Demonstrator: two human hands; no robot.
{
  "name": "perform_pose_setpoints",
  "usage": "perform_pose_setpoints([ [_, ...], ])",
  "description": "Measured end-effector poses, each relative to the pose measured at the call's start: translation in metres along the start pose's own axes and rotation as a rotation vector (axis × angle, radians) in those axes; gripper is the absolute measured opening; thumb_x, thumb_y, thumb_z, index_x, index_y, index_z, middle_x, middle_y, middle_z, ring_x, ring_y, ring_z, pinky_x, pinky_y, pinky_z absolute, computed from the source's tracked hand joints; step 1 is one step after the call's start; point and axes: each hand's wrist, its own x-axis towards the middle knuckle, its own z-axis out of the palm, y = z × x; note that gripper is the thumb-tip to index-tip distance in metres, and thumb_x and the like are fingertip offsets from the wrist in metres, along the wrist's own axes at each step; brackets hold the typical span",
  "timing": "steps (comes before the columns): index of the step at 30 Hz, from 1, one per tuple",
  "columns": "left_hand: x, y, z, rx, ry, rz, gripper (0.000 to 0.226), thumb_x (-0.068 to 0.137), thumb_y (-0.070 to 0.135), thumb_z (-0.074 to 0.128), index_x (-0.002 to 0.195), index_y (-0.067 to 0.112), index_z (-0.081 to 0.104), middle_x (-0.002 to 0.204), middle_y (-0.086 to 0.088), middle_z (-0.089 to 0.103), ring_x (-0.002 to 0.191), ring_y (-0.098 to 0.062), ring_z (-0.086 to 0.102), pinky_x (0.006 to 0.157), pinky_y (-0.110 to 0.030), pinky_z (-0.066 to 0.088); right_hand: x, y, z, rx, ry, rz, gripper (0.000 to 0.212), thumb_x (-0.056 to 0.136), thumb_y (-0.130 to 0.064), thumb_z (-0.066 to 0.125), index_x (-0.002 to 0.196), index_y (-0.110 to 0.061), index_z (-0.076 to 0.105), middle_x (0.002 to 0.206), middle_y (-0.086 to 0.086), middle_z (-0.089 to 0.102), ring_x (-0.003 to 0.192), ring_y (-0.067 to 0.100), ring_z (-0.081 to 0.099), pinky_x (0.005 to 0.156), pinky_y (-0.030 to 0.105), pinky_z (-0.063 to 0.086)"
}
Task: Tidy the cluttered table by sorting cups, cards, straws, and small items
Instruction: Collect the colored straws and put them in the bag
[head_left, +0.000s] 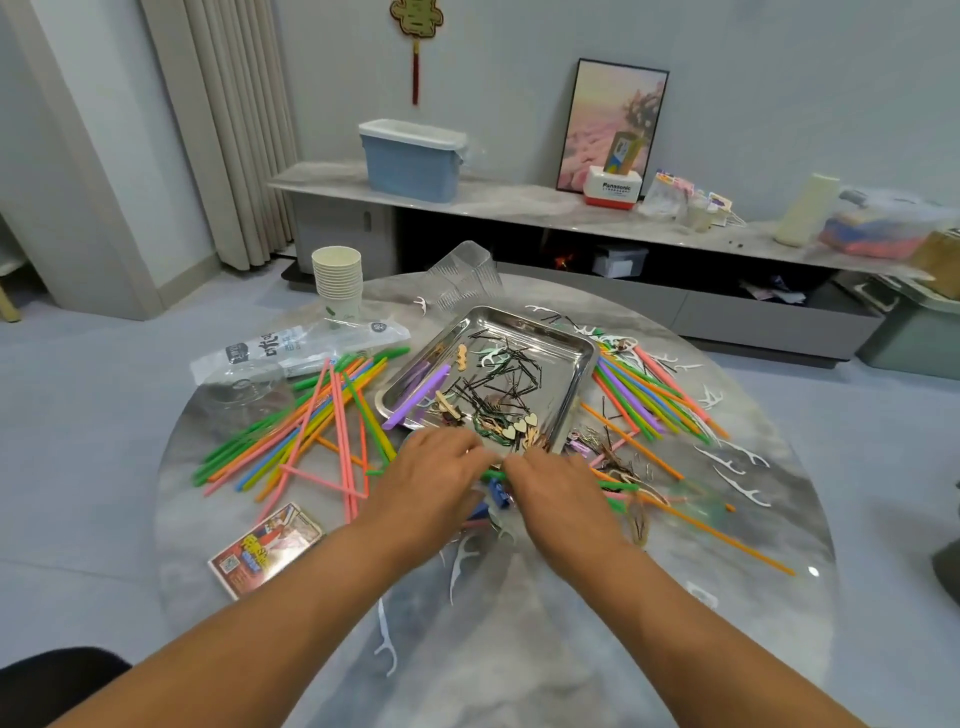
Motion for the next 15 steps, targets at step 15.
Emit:
perform_pose_setpoints([
  [15,-0.013,-0.092,-0.052,-0.169,-0.006,-1.105,0.048,0.087,0.035,0.066,0.13,0.016,0.054,0.126,-0.01,0.062,0.113,-0.035,0.058,0.092,-0.044,0.05,0.014,0.016,-0.004,0.52,0.154,0.184,0.011,0.106,-0.03,0.048,0.1,-0.025,0.055,0.088,-0.007,0.049,0.08,0.017,0.05,0.07,0.04,0.044],
])
